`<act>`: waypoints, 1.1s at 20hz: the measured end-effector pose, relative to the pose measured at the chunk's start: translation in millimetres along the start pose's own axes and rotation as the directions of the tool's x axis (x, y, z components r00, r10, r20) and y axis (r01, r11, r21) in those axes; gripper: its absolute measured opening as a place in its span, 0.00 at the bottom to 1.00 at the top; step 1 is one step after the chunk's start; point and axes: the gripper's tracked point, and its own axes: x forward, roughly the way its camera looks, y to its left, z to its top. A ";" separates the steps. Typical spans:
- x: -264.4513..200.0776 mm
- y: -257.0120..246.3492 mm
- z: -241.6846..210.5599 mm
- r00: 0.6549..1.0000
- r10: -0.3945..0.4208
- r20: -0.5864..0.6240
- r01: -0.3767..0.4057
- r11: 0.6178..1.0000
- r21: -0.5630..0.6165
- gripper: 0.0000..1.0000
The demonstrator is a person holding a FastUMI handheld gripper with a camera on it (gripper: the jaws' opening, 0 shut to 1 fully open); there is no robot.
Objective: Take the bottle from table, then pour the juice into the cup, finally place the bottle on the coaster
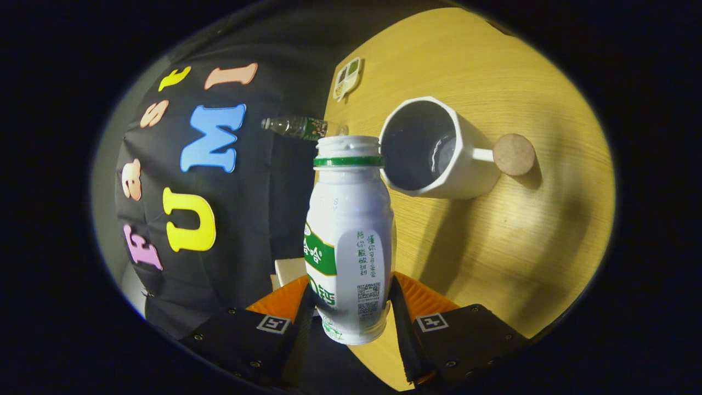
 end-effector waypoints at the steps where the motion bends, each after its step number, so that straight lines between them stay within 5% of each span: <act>1: 2.1 -2.4 2.4 1.000 -0.002 0.015 0.003 0.999 -0.045 0.69; 9: 6.7 -1.3 11.6 0.996 0.011 0.084 0.018 0.943 -0.333 0.69; 18: 21.9 1.1 15.1 0.988 0.026 0.154 0.090 0.710 -0.698 0.69; 22: 32.0 11.4 17.6 0.981 0.035 0.193 0.125 0.648 -0.751 0.69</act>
